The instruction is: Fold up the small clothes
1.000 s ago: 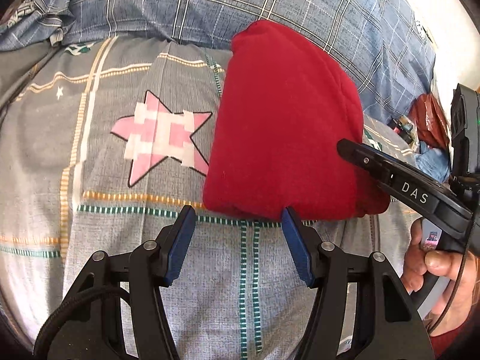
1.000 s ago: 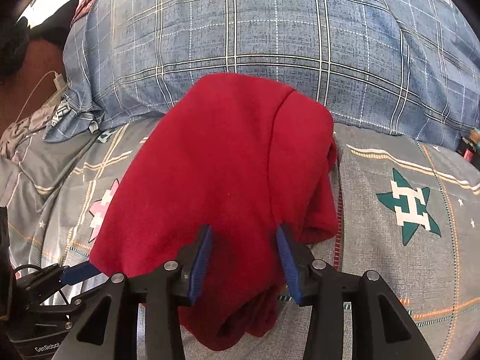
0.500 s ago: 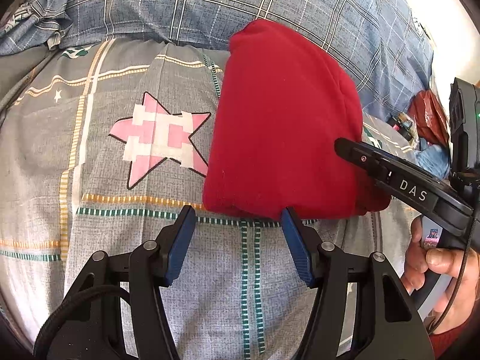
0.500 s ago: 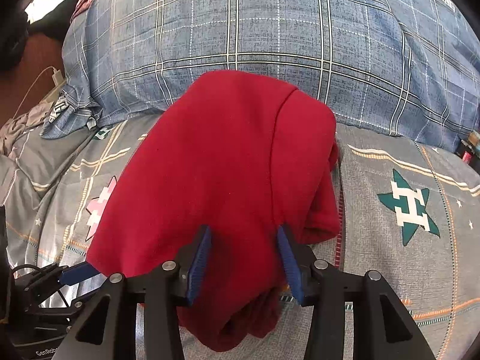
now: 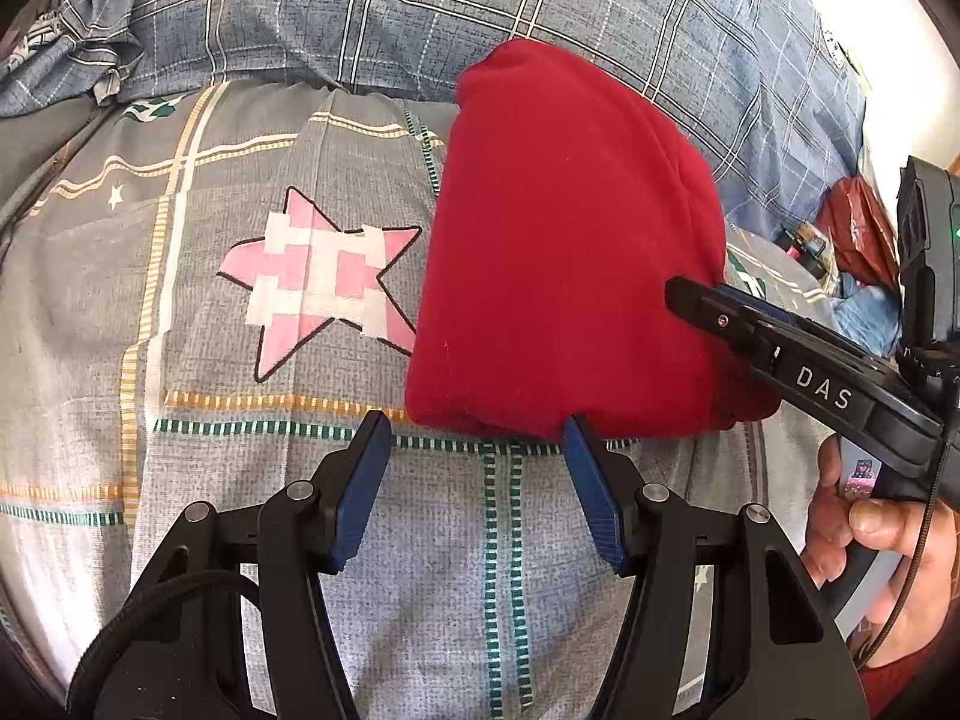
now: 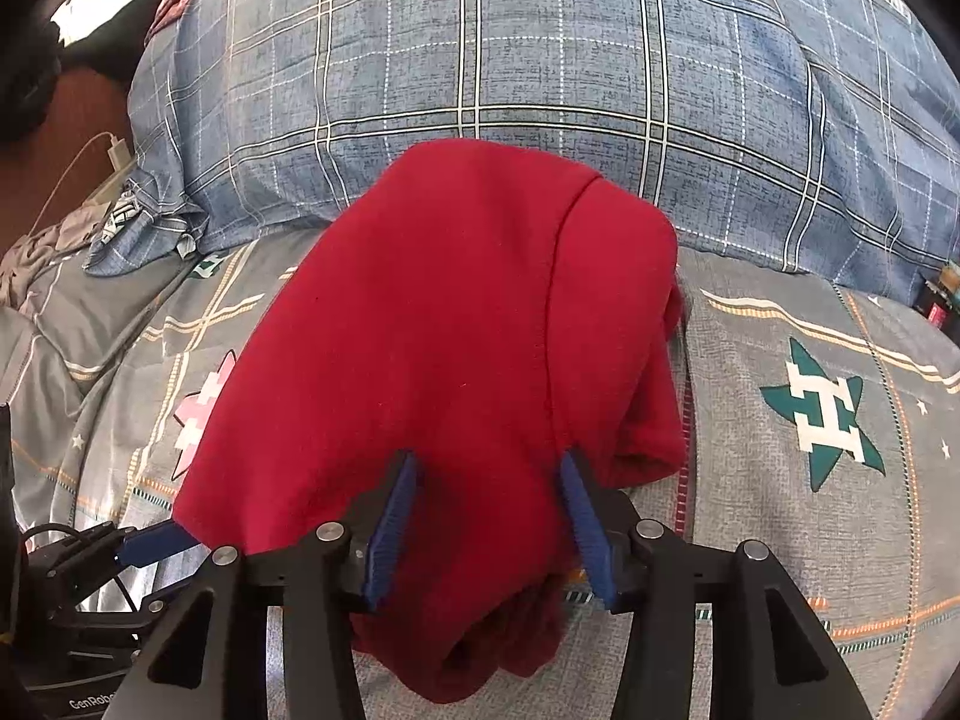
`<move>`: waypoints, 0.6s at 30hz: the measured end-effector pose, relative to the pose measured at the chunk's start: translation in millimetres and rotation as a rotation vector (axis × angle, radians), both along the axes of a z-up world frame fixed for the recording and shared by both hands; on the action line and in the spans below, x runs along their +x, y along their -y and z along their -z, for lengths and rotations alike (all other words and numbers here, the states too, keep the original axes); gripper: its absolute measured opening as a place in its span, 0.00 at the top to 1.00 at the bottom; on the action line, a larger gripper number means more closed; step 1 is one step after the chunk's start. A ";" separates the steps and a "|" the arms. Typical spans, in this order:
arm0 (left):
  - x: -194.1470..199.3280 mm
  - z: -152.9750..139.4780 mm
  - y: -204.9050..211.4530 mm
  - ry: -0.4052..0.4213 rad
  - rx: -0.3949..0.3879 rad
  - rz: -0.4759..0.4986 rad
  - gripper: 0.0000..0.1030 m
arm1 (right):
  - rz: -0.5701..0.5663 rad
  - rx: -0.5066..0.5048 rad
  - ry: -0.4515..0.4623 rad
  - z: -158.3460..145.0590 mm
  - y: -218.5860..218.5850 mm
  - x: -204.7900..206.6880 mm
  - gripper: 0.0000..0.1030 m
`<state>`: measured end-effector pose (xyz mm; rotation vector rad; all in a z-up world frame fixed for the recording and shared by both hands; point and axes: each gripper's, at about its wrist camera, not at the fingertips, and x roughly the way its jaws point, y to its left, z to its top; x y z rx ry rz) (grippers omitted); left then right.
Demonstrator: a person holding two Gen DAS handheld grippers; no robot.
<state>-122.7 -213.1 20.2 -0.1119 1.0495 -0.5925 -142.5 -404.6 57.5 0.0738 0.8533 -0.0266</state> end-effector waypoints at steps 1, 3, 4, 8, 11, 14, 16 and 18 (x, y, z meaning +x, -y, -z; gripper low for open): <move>0.3 -0.2 -0.1 0.000 0.001 0.001 0.42 | 0.001 0.002 0.001 0.4 -0.1 -1.3 0.53; 0.5 -1.6 -0.8 0.000 0.003 0.004 0.42 | 0.001 0.004 0.004 0.8 -0.3 -2.3 0.52; 0.7 -3.3 -1.6 -0.002 0.001 0.008 0.42 | 0.001 0.006 0.006 0.9 -0.7 -3.0 0.52; 9.4 -18.9 -9.2 0.020 -0.032 0.009 0.42 | 0.006 0.057 0.037 -8.1 5.6 -8.3 0.52; 25.7 -27.0 -10.2 0.021 -0.054 0.024 0.39 | 0.058 0.133 0.125 -22.8 26.4 -18.4 0.37; 43.6 -31.5 -5.5 0.020 -0.106 0.054 0.31 | 0.132 0.224 0.164 -23.4 56.9 -19.4 0.26; 56.3 -31.4 0.4 0.001 -0.137 0.083 0.31 | 0.154 0.263 0.145 -17.6 68.5 -13.6 0.26; 68.9 -27.8 10.1 -0.014 -0.157 0.118 0.31 | 0.162 0.306 0.135 -9.3 79.0 -4.8 0.26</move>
